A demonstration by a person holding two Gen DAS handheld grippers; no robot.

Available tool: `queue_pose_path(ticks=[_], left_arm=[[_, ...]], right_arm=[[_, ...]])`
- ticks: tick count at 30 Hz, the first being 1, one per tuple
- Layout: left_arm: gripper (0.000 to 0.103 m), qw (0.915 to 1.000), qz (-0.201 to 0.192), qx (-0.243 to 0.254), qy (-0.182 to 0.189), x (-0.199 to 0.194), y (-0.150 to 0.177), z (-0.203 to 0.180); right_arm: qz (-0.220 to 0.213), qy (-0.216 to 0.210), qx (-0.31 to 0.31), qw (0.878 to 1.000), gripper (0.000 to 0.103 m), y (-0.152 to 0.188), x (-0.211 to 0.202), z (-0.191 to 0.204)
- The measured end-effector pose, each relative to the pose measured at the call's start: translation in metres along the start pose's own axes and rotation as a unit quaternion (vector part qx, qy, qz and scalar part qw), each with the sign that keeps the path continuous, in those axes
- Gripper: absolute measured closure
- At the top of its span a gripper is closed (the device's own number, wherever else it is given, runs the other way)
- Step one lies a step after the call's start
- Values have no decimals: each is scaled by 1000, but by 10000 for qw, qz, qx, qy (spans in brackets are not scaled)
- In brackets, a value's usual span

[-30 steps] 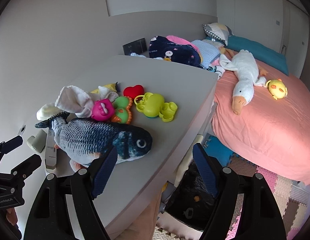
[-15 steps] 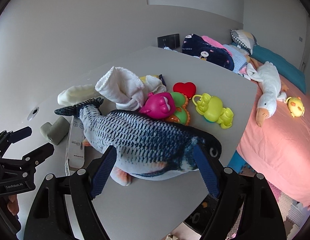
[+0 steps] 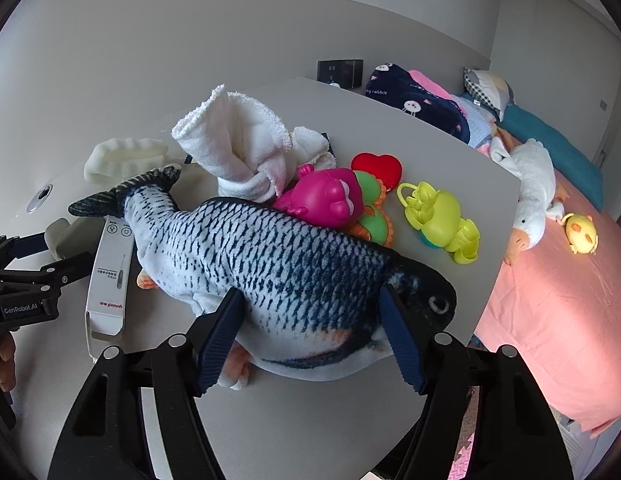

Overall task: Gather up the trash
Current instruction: 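Close right gripper on fish plush while left gripper closes on grey corner guard, then carry the fish plush and grey corner guard over to the black bin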

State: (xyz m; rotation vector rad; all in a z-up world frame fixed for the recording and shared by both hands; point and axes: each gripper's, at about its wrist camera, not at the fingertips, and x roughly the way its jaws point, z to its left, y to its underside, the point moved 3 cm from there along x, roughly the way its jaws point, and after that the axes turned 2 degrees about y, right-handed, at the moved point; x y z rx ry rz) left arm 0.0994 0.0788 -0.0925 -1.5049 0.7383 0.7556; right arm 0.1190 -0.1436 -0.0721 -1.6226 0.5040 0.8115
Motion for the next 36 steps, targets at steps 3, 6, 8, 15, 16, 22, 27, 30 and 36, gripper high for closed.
queue_pose_path(ticks=[3, 6, 8, 15, 16, 22, 27, 30, 36], left_arm=[[10, 10000, -20, 76, -27, 0, 1, -1], [24, 9998, -47, 140, -122, 0, 1, -3], [37, 9998, -102, 129, -93, -2, 0, -2], [44, 9994, -335, -92, -11, -14, 0, 3], [44, 9992, -392, -109, -5, -19, 0, 3], [44, 9979, -631, -131, -2, -48, -6, 3], [44, 9965, -817, -130, 94, -69, -13, -7], [44, 9956, -928, -34, 126, -79, -18, -20], [44, 9939, -1068, 84, 246, -95, -25, -46]], right_arm=[[-77, -12, 73, 9999, 54, 0, -2, -2], [-141, -104, 181, 9997, 62, -2, -6, -6], [-165, -146, 220, 9995, 64, -3, -8, -8], [-298, -263, 320, 9987, 77, -7, -17, -12], [-338, -270, 346, 9985, 78, -7, -20, -12], [-706, -277, 428, 9962, 83, -13, -44, -17], [-951, -273, 470, 9940, 83, -19, -70, -25], [-1064, -265, 523, 9926, 83, -21, -85, -35], [-1266, -195, 633, 9897, 83, -22, -109, -56]])
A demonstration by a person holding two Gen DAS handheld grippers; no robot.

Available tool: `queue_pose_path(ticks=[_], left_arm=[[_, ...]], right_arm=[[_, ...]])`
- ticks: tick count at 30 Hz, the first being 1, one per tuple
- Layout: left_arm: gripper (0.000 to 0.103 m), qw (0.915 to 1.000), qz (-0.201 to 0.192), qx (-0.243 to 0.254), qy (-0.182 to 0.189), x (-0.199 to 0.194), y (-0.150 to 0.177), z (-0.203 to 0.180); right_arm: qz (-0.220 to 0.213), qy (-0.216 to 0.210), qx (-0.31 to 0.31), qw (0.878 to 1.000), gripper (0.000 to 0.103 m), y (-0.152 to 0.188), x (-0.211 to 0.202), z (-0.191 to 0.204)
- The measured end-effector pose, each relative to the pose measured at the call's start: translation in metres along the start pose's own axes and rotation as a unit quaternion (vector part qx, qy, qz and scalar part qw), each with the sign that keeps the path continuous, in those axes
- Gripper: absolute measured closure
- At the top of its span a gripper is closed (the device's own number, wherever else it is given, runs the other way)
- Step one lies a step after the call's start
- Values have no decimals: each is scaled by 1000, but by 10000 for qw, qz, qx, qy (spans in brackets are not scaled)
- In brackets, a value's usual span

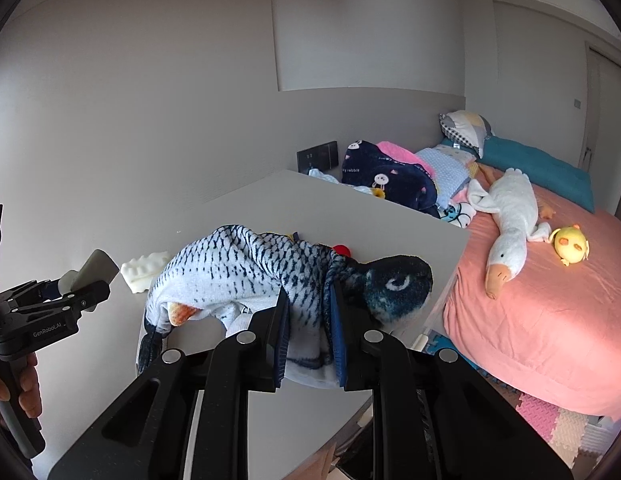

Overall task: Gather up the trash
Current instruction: 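Carry the fish plush and grey corner guard over to the black bin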

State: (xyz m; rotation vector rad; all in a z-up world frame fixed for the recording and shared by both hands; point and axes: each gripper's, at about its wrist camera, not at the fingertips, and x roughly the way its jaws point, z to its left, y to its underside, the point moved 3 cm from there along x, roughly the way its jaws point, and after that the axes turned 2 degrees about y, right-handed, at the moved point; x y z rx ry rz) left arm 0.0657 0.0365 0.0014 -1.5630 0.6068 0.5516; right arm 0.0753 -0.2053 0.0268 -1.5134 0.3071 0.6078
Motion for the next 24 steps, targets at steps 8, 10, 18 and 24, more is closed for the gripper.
queue_pose_path(ticks=[8, 10, 18, 24], left_arm=[[44, 9994, -76, 261, 206, -9, -4, -40], [44, 9990, -84, 313, 292, -10, -5, -52], [44, 9963, -39, 632, 577, -4, -7, -105], [44, 9934, 48, 835, 790, 6, -7, -141]], right_arm=[[-155, 147, 185, 9996, 82, -5, -22, -31], [-176, 202, 236, 9994, 82, -4, -26, -41], [-191, 474, 466, 9976, 80, 3, -39, -81], [-174, 660, 590, 9959, 79, 9, -46, -111]])
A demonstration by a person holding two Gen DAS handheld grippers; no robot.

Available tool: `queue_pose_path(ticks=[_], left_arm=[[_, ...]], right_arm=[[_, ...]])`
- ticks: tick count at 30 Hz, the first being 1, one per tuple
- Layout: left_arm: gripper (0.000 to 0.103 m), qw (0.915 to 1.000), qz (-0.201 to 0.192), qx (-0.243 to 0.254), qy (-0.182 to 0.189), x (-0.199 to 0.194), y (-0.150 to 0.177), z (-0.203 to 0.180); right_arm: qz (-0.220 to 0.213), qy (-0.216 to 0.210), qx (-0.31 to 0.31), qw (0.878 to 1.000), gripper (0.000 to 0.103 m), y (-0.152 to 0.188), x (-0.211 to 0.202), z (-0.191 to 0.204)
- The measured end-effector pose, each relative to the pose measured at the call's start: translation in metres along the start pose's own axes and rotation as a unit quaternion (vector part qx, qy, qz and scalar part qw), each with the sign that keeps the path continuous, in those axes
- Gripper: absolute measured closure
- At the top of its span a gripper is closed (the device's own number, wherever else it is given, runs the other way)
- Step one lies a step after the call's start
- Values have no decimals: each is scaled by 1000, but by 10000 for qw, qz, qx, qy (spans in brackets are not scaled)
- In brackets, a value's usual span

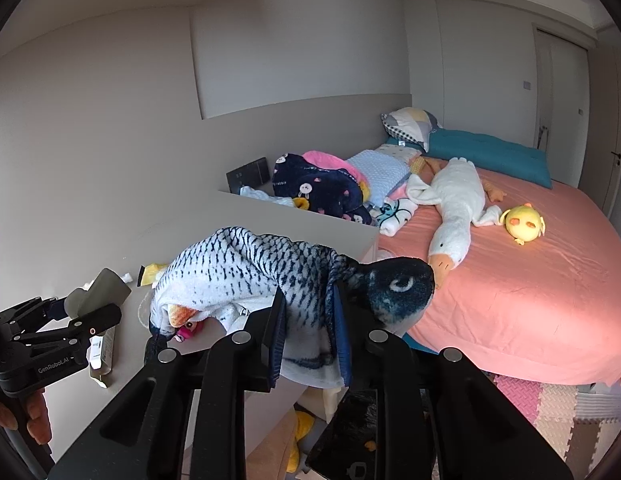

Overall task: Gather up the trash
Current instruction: 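Carry the fish plush and grey corner guard over to the black bin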

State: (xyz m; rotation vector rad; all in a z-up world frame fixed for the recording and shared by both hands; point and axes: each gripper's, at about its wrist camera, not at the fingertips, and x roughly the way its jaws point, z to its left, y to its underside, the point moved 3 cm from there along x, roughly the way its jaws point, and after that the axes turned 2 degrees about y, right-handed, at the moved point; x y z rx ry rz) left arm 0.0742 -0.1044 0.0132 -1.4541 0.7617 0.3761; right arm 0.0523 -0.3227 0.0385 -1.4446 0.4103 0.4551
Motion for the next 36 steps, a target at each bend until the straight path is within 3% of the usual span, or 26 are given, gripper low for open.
queue_pose_path(ticks=[13, 36], left_arm=[[44, 9972, 149, 510, 519, 29, -13, -78], [44, 9859, 419, 1201, 1090, 62, -14, -174]], right_arm=[[57, 477, 344, 9983, 77, 6, -6, -67], [293, 1115, 971, 9886, 76, 29, -6, -161]])
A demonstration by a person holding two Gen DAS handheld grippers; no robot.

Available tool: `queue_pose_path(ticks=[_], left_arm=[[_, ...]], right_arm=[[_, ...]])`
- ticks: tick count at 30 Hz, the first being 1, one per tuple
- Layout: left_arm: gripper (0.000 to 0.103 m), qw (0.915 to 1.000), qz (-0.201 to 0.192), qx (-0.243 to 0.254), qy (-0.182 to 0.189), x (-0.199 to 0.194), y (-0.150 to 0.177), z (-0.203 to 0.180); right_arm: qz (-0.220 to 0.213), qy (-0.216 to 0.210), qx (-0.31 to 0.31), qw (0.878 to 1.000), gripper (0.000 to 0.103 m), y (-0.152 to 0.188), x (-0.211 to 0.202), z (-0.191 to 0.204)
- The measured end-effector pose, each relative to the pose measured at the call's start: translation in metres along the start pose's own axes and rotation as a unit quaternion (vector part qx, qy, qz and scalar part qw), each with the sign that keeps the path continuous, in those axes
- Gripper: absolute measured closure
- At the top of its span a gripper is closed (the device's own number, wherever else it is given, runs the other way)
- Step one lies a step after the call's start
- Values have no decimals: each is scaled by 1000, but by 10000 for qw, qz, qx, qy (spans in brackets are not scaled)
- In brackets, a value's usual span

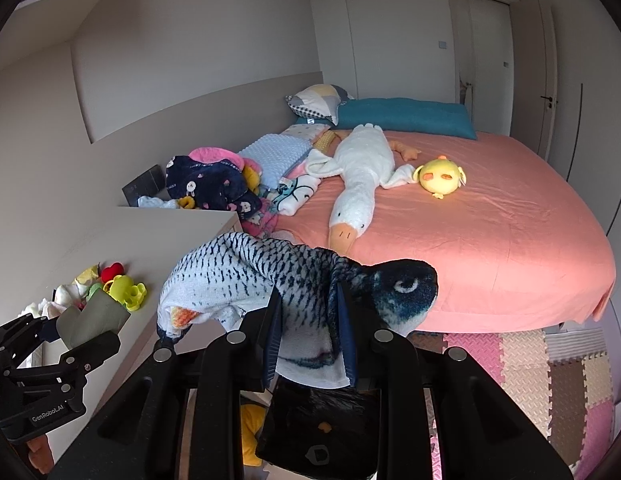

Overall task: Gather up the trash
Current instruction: 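Carry the fish plush and grey corner guard over to the black bin, then open both grippers above the bin to drop the fish and corner guard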

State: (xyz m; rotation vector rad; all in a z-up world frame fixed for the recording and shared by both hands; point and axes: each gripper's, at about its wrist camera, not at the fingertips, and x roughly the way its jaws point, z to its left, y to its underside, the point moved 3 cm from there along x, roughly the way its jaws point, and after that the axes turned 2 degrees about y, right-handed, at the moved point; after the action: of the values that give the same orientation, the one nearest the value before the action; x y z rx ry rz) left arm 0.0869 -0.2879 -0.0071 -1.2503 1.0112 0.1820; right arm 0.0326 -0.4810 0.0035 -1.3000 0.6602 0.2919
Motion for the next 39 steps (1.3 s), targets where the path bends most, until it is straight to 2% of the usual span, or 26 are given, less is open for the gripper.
queue_pose_path(ticks=[10, 16, 17, 18, 19, 20, 21, 25, 28, 33, 39], left_arm=[[44, 9993, 193, 227, 218, 24, -1, -28], [44, 9986, 374, 273, 272, 42, 1, -32], [43, 9984, 419, 264, 287, 46, 2, -32], [43, 9979, 495, 265, 319, 50, 3, -32], [39, 9975, 572, 276, 297, 53, 4, -32], [22, 9976, 608, 282, 166, 56, 5, -30], [9, 9980, 567, 289, 27, 56, 6, -28], [8, 9979, 514, 315, -218, 51, 7, -17], [8, 9982, 471, 277, -242, 46, 8, -8], [8, 9979, 416, 269, -423, 38, 9, 6], [8, 9980, 398, 19, -489, 31, 13, 29]], right_arm=[[182, 286, 248, 9991, 74, 3, 17, -30], [310, 420, 337, 9981, 74, 3, 32, -40], [352, 447, 353, 9978, 69, 2, 37, -41], [437, 467, 344, 9974, 48, 1, 42, -41], [545, 476, 302, 9969, 37, -2, 48, -41], [561, 514, 276, 9967, 26, -5, 52, -40], [491, 583, 247, 9968, 25, -9, 53, -39], [323, 759, 185, 9964, 24, -20, 52, -36], [274, 767, 189, 9965, 21, -23, 51, -34], [329, 733, 128, 9967, 21, -22, 57, -25], [439, 623, -29, 9971, 21, -16, 65, -1]])
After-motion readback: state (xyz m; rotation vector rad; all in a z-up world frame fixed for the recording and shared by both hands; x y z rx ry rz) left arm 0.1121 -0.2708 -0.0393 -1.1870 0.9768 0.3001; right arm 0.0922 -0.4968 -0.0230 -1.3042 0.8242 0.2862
